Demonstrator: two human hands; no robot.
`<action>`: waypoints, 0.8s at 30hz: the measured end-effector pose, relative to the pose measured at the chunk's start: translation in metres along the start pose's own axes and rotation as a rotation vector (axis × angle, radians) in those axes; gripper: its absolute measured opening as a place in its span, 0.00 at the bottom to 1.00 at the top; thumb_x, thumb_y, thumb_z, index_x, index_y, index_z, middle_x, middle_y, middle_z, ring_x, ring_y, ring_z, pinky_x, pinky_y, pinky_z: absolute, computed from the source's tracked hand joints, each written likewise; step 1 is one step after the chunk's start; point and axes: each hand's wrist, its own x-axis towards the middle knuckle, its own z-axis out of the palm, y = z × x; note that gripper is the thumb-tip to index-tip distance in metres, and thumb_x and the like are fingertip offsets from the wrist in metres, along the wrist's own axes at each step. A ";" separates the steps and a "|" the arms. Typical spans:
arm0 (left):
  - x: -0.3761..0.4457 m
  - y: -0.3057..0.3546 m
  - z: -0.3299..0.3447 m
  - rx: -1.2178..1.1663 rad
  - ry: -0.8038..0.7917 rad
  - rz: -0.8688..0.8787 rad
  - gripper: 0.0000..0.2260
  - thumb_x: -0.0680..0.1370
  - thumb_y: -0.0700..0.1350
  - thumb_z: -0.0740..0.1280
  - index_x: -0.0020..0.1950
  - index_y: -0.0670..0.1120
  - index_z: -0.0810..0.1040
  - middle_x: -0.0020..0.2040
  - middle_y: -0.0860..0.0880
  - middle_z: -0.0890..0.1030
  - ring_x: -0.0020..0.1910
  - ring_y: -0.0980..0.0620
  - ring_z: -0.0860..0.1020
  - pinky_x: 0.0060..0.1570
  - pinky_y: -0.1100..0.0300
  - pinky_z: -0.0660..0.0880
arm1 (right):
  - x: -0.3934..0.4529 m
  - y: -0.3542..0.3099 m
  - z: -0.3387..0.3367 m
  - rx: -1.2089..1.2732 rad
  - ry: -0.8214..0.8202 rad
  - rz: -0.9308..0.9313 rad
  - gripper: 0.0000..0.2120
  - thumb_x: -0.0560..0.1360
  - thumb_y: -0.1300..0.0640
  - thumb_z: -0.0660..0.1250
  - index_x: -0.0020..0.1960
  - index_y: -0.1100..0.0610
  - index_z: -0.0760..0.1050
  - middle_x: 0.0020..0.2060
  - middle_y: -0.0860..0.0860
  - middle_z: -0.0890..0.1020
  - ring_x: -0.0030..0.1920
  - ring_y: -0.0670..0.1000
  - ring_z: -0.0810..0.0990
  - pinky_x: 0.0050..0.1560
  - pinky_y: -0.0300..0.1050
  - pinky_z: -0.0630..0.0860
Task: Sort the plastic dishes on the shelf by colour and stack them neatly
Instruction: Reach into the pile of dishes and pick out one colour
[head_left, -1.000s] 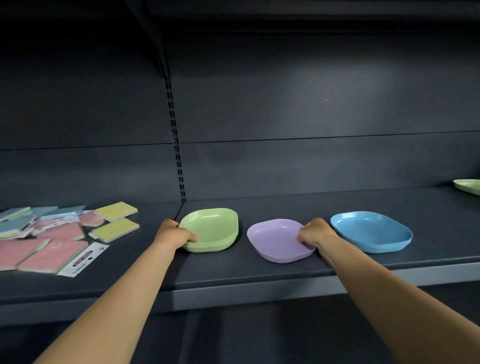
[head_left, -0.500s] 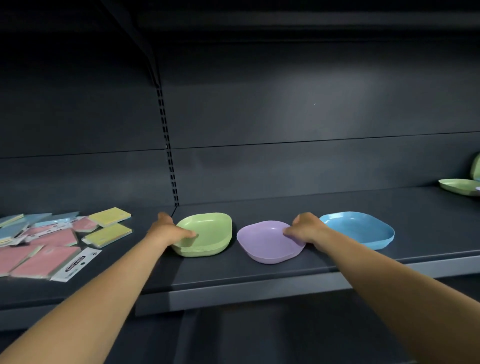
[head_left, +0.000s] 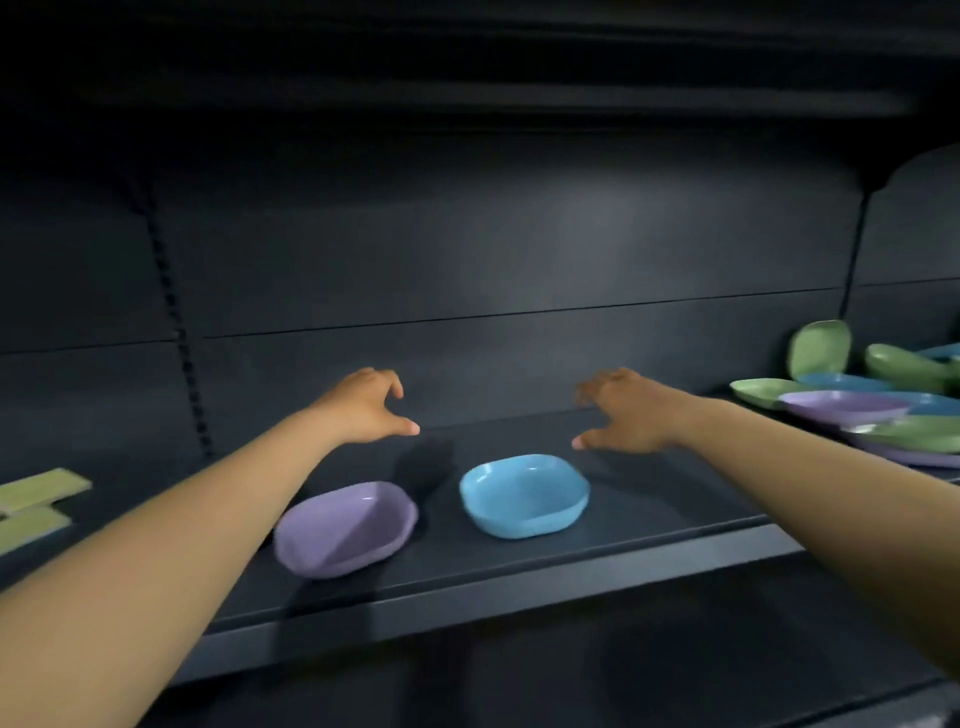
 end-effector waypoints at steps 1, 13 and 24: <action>0.005 0.026 0.007 -0.015 -0.004 0.014 0.24 0.70 0.57 0.72 0.62 0.49 0.72 0.61 0.49 0.72 0.60 0.49 0.72 0.59 0.55 0.71 | -0.007 0.024 -0.002 -0.017 -0.001 0.007 0.32 0.73 0.39 0.65 0.71 0.55 0.65 0.69 0.55 0.69 0.70 0.57 0.63 0.70 0.52 0.64; 0.053 0.304 0.093 -0.171 -0.093 0.095 0.23 0.72 0.57 0.71 0.62 0.49 0.72 0.62 0.51 0.71 0.57 0.52 0.71 0.55 0.59 0.69 | -0.104 0.288 -0.028 -0.030 -0.033 0.146 0.25 0.74 0.40 0.65 0.66 0.51 0.69 0.62 0.52 0.71 0.67 0.55 0.65 0.61 0.46 0.64; 0.132 0.423 0.153 -0.286 -0.211 0.060 0.21 0.73 0.57 0.70 0.61 0.47 0.73 0.58 0.50 0.74 0.57 0.51 0.74 0.55 0.59 0.70 | -0.107 0.434 -0.011 0.161 -0.041 0.307 0.25 0.74 0.41 0.66 0.67 0.49 0.69 0.63 0.48 0.71 0.61 0.50 0.68 0.54 0.40 0.63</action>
